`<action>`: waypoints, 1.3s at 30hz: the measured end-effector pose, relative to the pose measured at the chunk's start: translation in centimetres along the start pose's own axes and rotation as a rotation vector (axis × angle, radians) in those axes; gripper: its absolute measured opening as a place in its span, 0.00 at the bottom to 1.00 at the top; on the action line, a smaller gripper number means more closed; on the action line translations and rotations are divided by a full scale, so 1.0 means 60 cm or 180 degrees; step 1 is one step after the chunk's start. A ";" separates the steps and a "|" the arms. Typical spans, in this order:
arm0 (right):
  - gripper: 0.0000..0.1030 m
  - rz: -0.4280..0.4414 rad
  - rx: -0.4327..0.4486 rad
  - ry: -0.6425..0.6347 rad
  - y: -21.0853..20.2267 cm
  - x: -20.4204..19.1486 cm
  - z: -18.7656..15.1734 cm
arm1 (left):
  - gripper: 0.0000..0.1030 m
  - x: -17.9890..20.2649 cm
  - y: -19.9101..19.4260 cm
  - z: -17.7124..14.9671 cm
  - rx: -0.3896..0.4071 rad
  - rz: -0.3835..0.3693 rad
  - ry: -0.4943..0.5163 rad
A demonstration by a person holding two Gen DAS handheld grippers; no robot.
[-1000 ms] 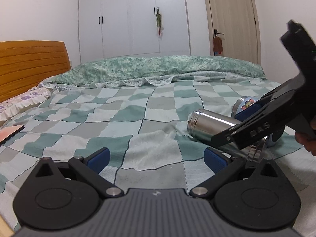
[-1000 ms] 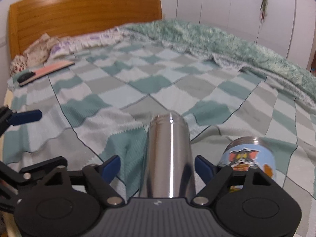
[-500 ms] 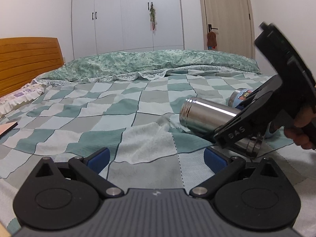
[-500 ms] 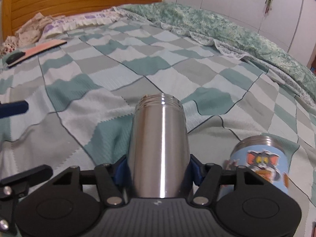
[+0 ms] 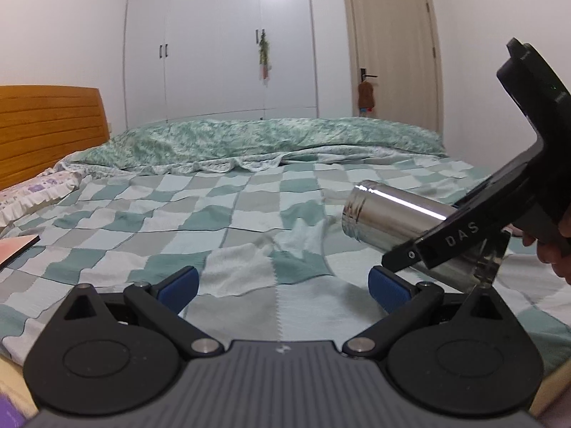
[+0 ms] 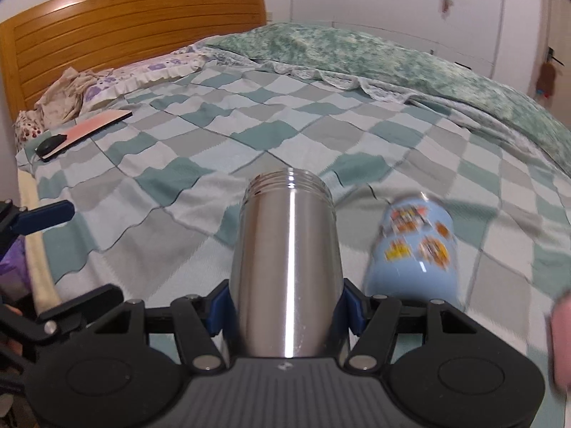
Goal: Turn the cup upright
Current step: 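Lift the silver bottle with the right tool toward the left tool, then grasp the silver bottle with the left tool while the right tool releases it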
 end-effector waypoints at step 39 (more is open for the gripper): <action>1.00 -0.0168 0.0397 0.0250 -0.166 0.072 -0.178 | 1.00 0.142 -0.101 -0.033 -0.0240 0.0109 0.0305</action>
Point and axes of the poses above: each gripper's, at about its wrist camera, not at the fingertips, and y roughly the way its jaws point, x to its right, z to its top, the point moved 4 cm from there along y, roughly the way its jaws point, and after that the axes turned 11 degrees about -y, right-handed, at the moved point
